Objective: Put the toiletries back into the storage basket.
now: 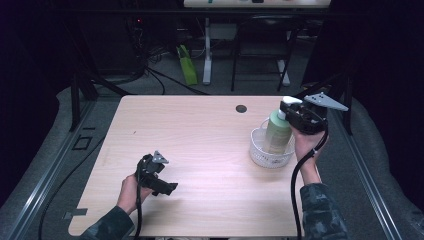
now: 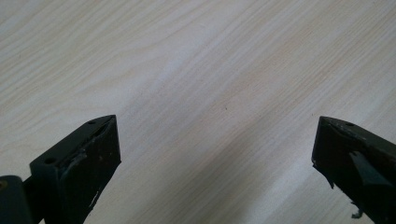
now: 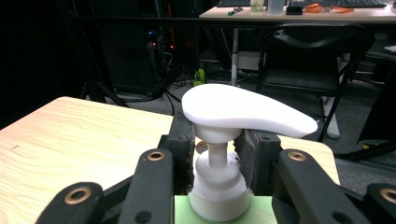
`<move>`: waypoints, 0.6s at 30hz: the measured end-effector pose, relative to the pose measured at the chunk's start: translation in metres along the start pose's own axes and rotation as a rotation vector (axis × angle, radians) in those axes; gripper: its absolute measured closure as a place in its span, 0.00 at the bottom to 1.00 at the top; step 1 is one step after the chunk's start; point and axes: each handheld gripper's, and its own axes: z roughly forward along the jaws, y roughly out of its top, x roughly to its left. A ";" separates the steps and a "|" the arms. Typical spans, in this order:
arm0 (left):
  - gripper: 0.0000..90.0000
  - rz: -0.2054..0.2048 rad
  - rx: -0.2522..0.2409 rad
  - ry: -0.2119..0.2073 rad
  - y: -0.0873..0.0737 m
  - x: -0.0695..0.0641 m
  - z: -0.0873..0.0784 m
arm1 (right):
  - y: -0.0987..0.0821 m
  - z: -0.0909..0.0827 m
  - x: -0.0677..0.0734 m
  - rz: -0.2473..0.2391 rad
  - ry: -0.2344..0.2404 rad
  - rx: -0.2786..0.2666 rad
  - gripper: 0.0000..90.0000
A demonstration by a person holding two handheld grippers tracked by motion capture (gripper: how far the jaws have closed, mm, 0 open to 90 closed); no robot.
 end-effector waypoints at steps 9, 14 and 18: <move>0.01 0.002 -0.001 0.000 0.000 0.000 0.000 | -0.009 0.004 -0.001 -0.003 0.001 0.006 0.76; 0.01 0.001 0.000 -0.001 0.000 -0.001 0.000 | -0.015 0.003 -0.002 0.001 0.003 -0.004 0.76; 0.01 0.000 -0.005 0.000 0.000 -0.001 -0.001 | -0.016 0.001 -0.004 0.005 0.008 -0.004 0.76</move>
